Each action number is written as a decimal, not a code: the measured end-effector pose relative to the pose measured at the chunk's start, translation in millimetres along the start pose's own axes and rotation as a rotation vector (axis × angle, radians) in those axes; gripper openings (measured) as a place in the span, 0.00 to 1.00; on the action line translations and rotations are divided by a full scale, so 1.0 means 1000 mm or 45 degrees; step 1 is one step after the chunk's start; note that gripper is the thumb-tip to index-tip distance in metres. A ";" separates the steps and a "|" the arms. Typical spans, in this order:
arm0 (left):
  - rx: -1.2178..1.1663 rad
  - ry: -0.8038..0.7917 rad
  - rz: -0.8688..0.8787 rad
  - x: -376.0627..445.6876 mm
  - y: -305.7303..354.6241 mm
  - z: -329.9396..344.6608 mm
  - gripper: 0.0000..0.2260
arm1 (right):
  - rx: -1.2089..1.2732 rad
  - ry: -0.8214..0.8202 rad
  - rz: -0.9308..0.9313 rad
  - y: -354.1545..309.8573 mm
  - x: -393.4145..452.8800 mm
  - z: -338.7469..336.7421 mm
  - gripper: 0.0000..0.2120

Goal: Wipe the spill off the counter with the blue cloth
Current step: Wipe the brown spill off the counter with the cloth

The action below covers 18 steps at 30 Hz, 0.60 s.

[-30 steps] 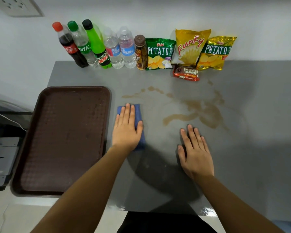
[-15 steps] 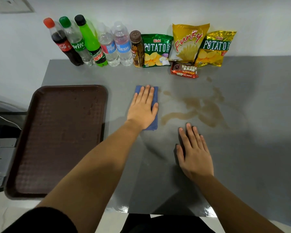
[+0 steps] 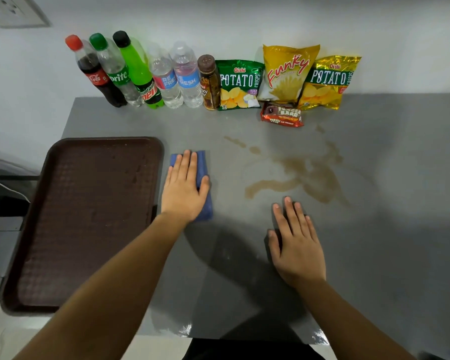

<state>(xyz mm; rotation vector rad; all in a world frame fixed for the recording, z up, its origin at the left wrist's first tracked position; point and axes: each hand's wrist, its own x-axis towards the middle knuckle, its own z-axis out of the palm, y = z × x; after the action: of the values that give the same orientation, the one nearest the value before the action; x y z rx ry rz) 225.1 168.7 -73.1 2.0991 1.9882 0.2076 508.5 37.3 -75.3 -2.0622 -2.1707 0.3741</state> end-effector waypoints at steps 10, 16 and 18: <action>0.044 -0.040 0.078 0.076 0.056 0.008 0.31 | -0.006 0.035 0.006 0.001 -0.001 0.003 0.31; 0.055 -0.116 0.208 0.042 0.105 0.022 0.31 | -0.008 0.017 0.009 0.000 -0.001 0.001 0.31; 0.036 -0.109 0.178 0.020 0.109 0.025 0.31 | -0.011 0.021 -0.002 0.001 -0.001 0.001 0.30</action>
<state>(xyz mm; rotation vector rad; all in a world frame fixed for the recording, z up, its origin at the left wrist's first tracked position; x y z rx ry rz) 338.0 181.8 -68.9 2.2270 1.8088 0.1133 508.8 36.4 -76.5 -2.0607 -2.1687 0.3469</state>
